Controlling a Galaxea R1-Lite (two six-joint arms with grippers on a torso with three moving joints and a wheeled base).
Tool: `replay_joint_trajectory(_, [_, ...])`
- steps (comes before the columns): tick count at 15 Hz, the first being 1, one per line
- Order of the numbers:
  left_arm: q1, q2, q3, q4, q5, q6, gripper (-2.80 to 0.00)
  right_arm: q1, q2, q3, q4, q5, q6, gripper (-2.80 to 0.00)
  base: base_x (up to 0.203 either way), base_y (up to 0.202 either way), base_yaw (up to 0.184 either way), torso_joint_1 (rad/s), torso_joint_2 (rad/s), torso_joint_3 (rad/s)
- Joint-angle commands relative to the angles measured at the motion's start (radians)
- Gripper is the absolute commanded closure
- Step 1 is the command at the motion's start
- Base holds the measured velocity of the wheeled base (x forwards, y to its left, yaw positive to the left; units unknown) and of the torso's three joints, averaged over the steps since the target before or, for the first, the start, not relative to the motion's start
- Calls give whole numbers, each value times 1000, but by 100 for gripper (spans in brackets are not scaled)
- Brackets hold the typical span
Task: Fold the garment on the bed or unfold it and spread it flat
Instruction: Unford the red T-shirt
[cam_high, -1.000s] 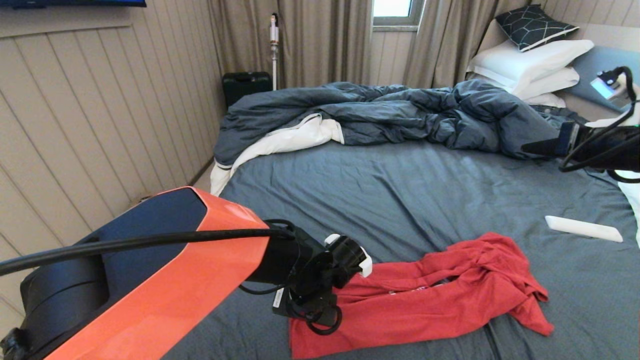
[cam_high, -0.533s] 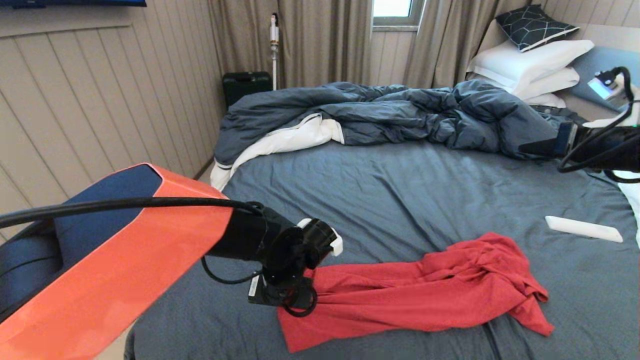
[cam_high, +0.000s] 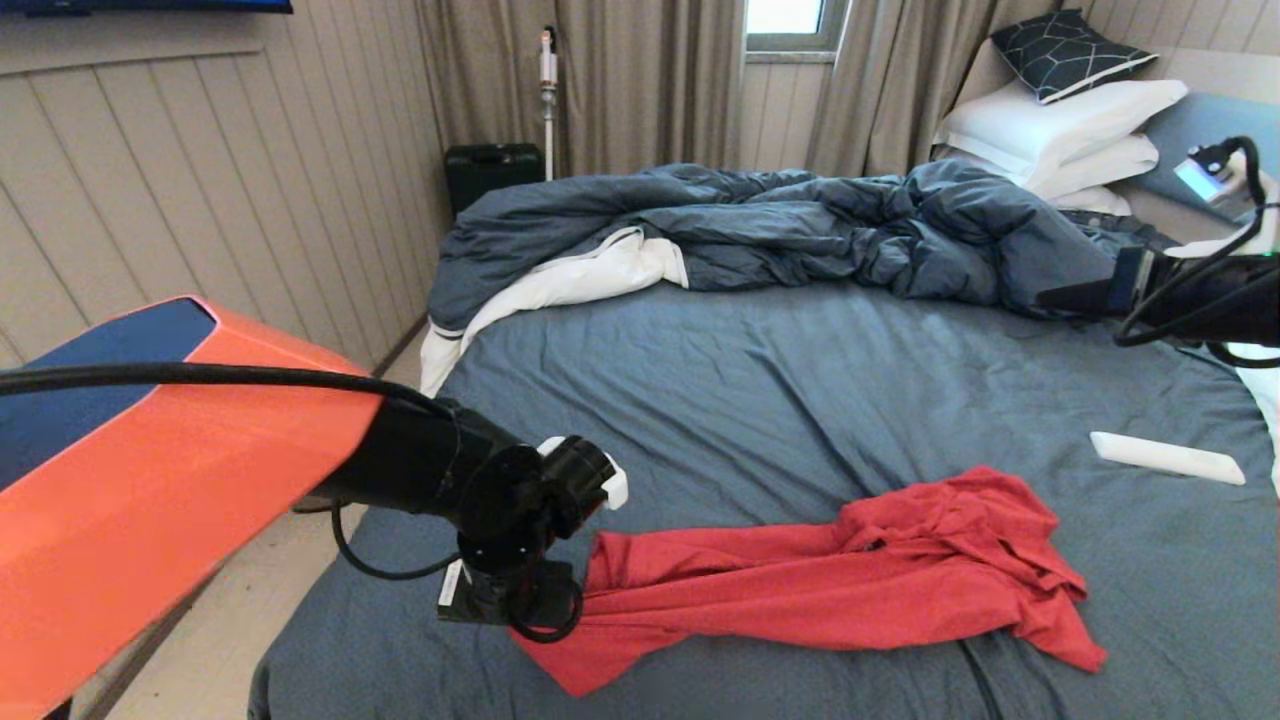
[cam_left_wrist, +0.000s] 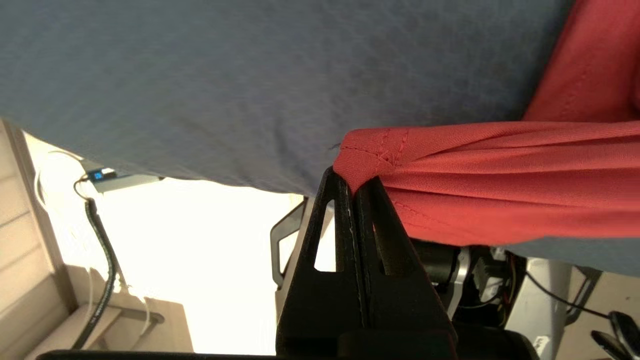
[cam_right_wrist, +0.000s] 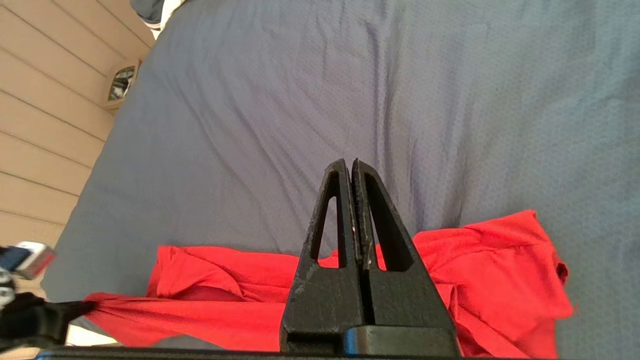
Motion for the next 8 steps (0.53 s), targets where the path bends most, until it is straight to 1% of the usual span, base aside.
replay_joint_trajectory(1, [8,-30,9,4,2,-2,0,-1,6,0,1,4,1,0,0,0,0,0,0,0])
replay_joint_trajectory(3, [-1,-42,8,2,-1,-2,0,1,14,0,1,2,-1,0,0,0,0,0,0,0])
replay_joint_trajectory(4, [-24,-44,5,2,-2,-3,0,1,18,-1,1,2,-1,0,0,0,0,0,0,0])
replay_joint_trajectory(8, [-174,-70,14,11,-3,-5,0,-2,21,-9,1,2,-1,0,0,0,0,0,0,0])
